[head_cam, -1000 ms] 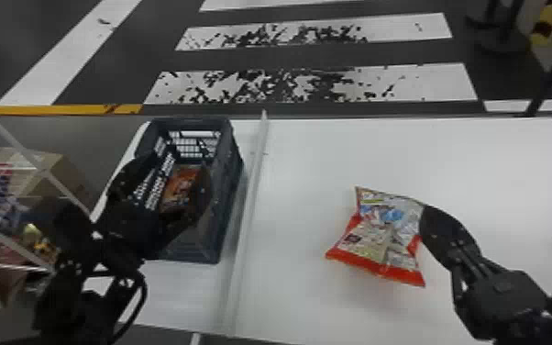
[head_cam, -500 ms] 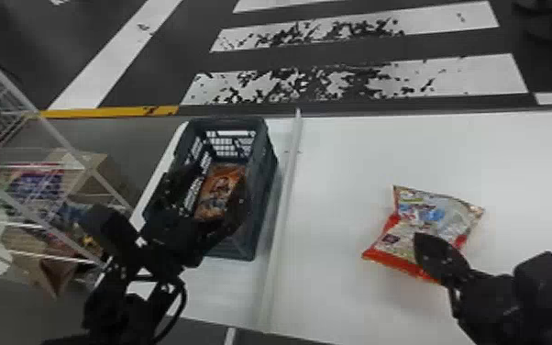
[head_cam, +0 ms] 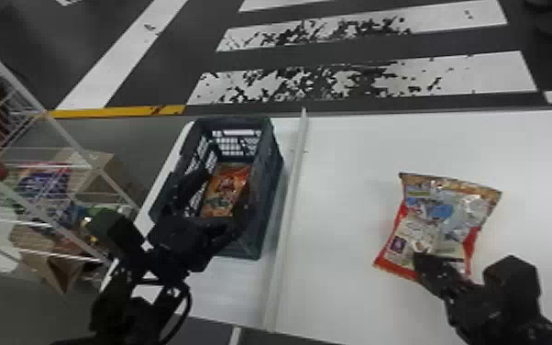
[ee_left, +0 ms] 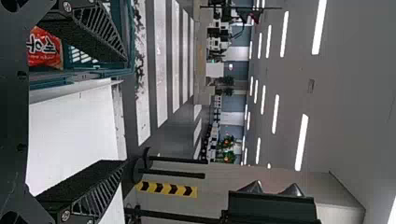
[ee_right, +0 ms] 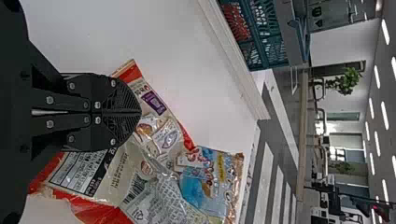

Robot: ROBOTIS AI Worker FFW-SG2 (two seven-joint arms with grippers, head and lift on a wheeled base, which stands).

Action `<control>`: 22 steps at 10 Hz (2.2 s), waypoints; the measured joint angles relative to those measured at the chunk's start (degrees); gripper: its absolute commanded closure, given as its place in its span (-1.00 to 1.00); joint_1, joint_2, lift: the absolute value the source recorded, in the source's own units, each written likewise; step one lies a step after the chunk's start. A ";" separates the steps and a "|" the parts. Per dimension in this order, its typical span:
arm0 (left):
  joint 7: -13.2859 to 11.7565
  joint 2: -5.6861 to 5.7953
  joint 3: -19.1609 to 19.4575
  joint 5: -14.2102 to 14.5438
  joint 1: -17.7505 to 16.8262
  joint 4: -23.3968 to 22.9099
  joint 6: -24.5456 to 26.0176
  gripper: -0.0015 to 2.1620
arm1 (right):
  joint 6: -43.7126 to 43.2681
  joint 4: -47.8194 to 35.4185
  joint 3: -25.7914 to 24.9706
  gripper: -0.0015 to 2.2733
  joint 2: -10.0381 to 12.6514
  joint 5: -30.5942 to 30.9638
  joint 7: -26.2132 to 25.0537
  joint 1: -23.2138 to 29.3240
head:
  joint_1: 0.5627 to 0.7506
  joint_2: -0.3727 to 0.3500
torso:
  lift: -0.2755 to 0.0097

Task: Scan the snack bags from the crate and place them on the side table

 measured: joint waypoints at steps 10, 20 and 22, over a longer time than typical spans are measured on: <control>-1.37 0.00 1.22 1.83 0.36 0.45 0.02 -0.90 | 1.99 -11.50 0.03 0.88 -1.54 1.46 -0.24 2.72 | 0.41 0.88 | 0.27; -2.28 0.00 0.92 1.71 -1.67 0.62 3.87 -0.88 | 2.68 4.74 -1.98 0.88 -0.87 4.09 -3.54 -9.99 | 0.41 0.58 | 0.27; -2.62 0.00 1.12 1.74 -1.57 0.68 3.87 -0.88 | 2.65 6.81 -0.68 0.88 -0.77 5.29 -3.45 -10.54 | 0.41 0.61 | 0.27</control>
